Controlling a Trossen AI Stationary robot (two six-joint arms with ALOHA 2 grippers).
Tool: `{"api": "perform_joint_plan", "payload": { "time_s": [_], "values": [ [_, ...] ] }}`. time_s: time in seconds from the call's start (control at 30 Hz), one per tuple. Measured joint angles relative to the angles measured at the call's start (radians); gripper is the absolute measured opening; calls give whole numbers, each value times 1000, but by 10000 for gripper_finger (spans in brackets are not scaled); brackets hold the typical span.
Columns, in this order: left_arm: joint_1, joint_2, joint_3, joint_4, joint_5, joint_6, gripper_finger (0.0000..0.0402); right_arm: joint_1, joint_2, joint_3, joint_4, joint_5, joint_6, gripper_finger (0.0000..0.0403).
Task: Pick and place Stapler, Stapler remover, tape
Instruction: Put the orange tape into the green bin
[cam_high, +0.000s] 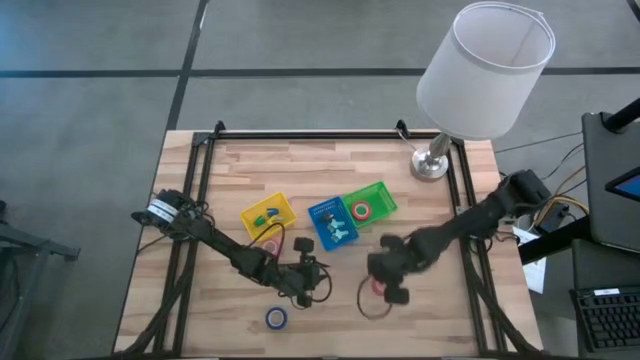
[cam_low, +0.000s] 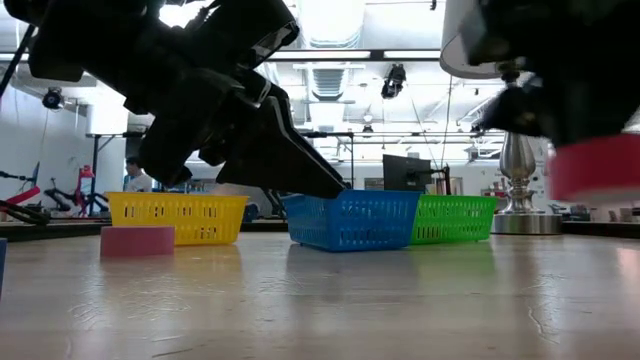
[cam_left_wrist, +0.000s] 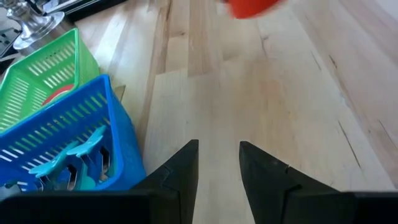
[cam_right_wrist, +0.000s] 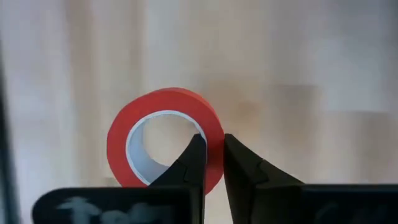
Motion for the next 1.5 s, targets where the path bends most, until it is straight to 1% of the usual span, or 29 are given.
{"api": "perform_joint_plan", "payload": {
  "time_s": [0.13, 0.2, 0.27, 0.4, 0.5, 0.67, 0.83, 1.03, 1.13, 1.3, 1.43, 1.5],
  "values": [
    [0, 0, 0, -10, 0, -1, 119, -119, -88, 15, -120, 129, -61, 32],
    [0, 0, 0, -11, 0, -5, 119, -192, -127, 14, -131, 216, -113, 32],
    [0, 0, 0, -12, 0, -11, 119, -267, -156, 10, -124, 275, -168, 33],
    [0, 0, 0, -21, 0, -31, 119, -427, -180, 7, -125, 302, -230, 33],
    [0, 0, 0, -27, 0, -47, 119, -535, -170, 3, -116, 303, -259, 33],
    [0, 0, 0, -37, 0, -58, 119, -656, -107, -22, -116, 303, -316, 34],
    [0, 0, 0, -44, 0, -79, 119, -698, -35, -28, -122, 301, -342, 34],
    [0, 0, 0, -45, 0, -80, 119, -702, 51, -28, -119, 300, -401, 34],
    [0, 0, 0, -52, 0, -80, 119, -698, 65, -28, -119, 298, -407, 36],
    [1, 0, 0, -59, -15, -80, 119, -699, 56, -28, -120, 287, -407, 65],
    [1, 0, 0, -61, -22, -80, 119, -699, 51, -28, -118, 240, -429, 96],
    [2, 0, 0, -61, -23, -80, 119, -698, 51, -28, -119, 236, -430, 110]
  ]
}}
